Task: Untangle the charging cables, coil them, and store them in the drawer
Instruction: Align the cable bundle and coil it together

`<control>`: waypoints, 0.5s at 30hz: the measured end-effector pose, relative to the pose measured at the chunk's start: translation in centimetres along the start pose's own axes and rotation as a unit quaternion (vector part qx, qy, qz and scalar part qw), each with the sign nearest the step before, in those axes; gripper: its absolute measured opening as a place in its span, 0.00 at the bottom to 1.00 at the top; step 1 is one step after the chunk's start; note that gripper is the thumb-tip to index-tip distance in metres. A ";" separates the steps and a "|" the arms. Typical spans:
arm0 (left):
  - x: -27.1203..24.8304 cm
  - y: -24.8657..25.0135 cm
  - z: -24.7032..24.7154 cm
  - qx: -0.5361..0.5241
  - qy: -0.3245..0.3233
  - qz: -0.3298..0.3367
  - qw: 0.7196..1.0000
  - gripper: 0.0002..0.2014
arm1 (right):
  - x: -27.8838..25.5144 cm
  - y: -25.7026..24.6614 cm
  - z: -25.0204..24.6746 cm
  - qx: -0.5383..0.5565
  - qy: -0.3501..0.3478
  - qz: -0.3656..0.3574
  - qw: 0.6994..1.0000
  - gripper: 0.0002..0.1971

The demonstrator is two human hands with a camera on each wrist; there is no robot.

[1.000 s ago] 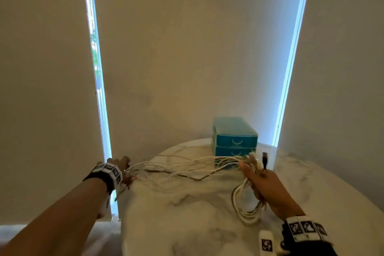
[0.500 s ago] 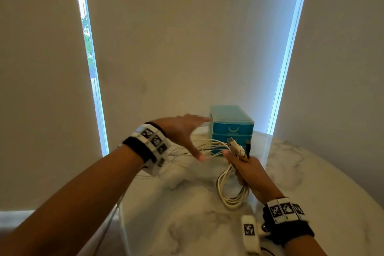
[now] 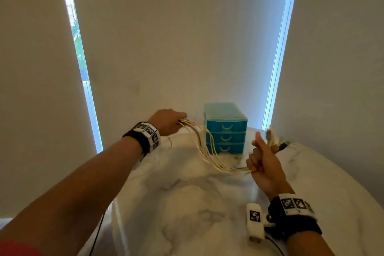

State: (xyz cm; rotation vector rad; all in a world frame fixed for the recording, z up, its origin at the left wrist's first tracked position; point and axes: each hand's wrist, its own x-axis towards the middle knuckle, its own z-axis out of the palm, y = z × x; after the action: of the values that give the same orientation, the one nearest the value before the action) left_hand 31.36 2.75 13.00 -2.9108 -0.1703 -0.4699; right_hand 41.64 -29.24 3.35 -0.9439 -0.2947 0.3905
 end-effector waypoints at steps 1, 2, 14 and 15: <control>-0.3 -2.0 -0.2 0.038 0.013 -0.023 0.999 0.07 | 0.2 0.2 0.0 0.108 -0.011 0.011 0.994 0.20; -0.7 -3.8 -0.1 0.079 0.011 -0.047 0.996 0.08 | 0.3 0.7 0.2 0.178 -0.016 0.018 0.984 0.24; 0.2 6.3 -2.2 -0.165 -0.161 -0.013 0.973 0.25 | -1.2 7.0 4.9 -0.051 -0.036 0.064 0.996 0.32; 0.6 8.6 -3.2 -0.216 -0.120 0.019 0.969 0.22 | -1.3 7.1 5.0 -0.054 -0.037 0.065 0.996 0.31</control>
State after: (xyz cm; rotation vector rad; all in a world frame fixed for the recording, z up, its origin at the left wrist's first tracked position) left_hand 32.19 -6.25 14.74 -3.3886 -0.0487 -0.1572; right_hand 37.09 -22.47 0.12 -1.0598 -0.3251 0.5338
